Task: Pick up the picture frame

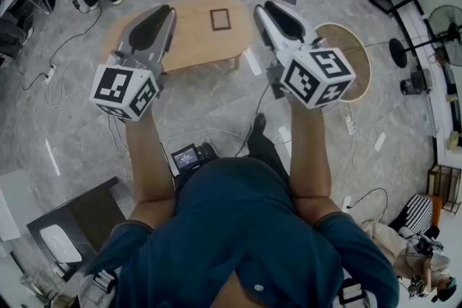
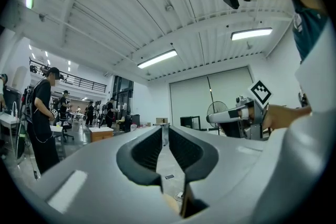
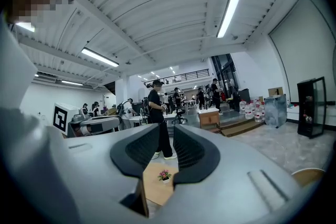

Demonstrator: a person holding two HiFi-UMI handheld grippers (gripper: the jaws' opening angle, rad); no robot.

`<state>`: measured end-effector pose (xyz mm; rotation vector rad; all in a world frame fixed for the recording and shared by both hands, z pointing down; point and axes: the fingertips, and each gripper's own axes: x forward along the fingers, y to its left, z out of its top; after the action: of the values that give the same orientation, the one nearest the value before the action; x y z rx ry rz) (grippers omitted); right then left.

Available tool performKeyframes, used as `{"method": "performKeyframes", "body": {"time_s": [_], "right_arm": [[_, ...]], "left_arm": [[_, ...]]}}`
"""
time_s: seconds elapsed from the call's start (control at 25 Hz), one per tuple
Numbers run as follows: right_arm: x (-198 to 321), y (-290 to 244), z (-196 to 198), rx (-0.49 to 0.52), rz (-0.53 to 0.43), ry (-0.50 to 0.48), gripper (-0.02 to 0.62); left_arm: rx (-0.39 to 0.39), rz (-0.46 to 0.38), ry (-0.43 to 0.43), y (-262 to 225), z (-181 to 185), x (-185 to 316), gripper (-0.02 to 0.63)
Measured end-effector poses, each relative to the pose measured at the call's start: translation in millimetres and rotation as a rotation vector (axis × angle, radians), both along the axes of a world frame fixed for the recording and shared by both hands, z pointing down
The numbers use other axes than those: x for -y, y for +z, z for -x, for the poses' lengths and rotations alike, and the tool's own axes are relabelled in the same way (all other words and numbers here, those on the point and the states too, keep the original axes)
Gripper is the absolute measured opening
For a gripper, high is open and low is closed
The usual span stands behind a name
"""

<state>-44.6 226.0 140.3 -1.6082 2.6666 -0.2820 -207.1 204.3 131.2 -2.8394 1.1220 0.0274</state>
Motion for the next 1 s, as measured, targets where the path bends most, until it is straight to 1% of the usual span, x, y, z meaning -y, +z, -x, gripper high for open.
{"method": "performKeyframes", "body": {"time_s": [0.2, 0.44, 0.64, 0.84, 1.0], "right_arm": [[42.1, 6.3, -30.7, 0.03, 0.002, -0.064, 0.092], [98.5, 7.6, -68.9, 0.056, 0.004, -0.164, 0.092], [134.9, 7.9, -101.9, 0.063, 0.005, -0.235, 0.092], [162.7, 7.6, -123.8, 0.077, 0.004, -0.289, 0.092], [180.5, 12.1, -133.4, 0.093, 0.011, -0.327, 0.092]], "left_arm": [[0.03, 0.009, -0.063, 4.7, -28.4, 29.3, 0.038], [0.056, 0.018, -0.134, 7.1, -77.2, 67.0, 0.038], [0.069, 0.019, -0.194, 7.3, -114.3, 91.5, 0.038], [0.079, 0.02, -0.244, 6.3, -138.5, 109.5, 0.038], [0.092, 0.024, -0.282, 8.5, -149.2, 121.1, 0.038]]}}
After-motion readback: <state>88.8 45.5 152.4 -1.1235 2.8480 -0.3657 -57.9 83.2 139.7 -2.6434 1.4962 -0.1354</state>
